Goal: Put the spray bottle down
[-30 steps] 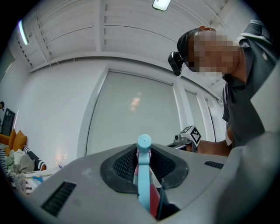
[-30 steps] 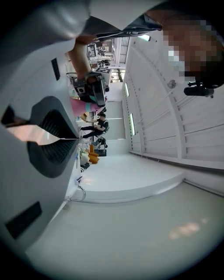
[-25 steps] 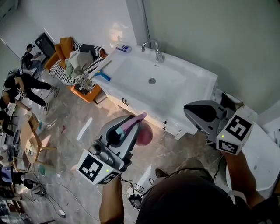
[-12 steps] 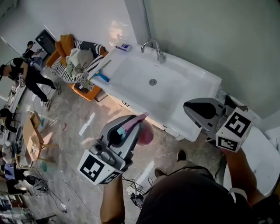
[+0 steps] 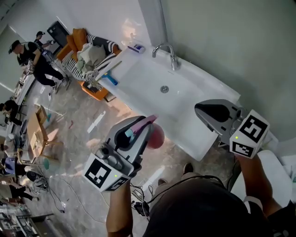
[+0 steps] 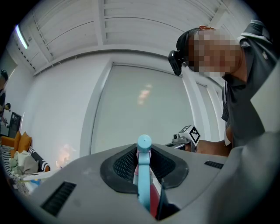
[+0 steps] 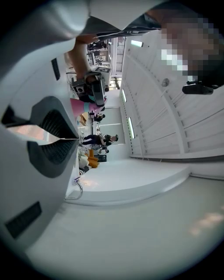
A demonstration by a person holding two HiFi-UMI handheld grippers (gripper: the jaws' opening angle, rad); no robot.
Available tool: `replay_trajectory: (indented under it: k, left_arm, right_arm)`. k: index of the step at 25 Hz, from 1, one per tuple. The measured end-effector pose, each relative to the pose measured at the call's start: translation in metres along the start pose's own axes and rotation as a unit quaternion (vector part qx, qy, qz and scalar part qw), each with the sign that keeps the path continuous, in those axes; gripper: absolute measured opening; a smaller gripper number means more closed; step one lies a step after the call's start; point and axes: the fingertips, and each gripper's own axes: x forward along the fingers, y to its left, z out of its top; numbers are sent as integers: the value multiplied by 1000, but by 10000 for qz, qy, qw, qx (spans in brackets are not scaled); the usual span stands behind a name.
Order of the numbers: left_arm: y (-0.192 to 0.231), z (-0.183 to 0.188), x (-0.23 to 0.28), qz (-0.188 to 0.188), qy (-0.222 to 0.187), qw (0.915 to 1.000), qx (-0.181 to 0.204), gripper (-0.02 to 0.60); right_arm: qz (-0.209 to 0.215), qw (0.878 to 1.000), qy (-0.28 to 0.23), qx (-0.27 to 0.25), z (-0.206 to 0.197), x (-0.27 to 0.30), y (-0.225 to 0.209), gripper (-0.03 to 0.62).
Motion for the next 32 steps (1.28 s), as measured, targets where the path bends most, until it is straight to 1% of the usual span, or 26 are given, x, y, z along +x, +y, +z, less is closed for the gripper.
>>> replay_trajectory:
  k: [4, 9, 13, 18, 24, 29, 32]
  left_arm:
    - [-3, 7, 9, 126, 78, 9999, 65, 64]
    - [8, 0, 11, 33, 132, 9999, 46, 64]
    - [31, -4, 4, -88, 72, 9999, 9, 64]
    - [55, 0, -8, -314, -24, 9995, -23, 64]
    - [84, 1, -32, -547, -165, 9984, -22, 64]
    - [113, 4, -55, -594, -316, 9977, -69, 64]
    - [131, 5, -64, -594, -338, 9976, -48, 64]
  right_arm:
    - [178, 9998, -13, 48, 3, -2, -9, 9]
    - [144, 9998, 39, 156, -6, 8, -11, 9]
    - [5, 9996, 149, 236, -11, 24, -9, 9]
    - [-242, 9990, 257, 264, -6, 42, -1, 9]
    - [-413, 9980, 423, 226, -4, 78, 18, 9]
    - [-524, 9972, 496, 198, 0, 110, 32, 9]
    - [-567, 9970, 499, 173, 3, 127, 35, 9]
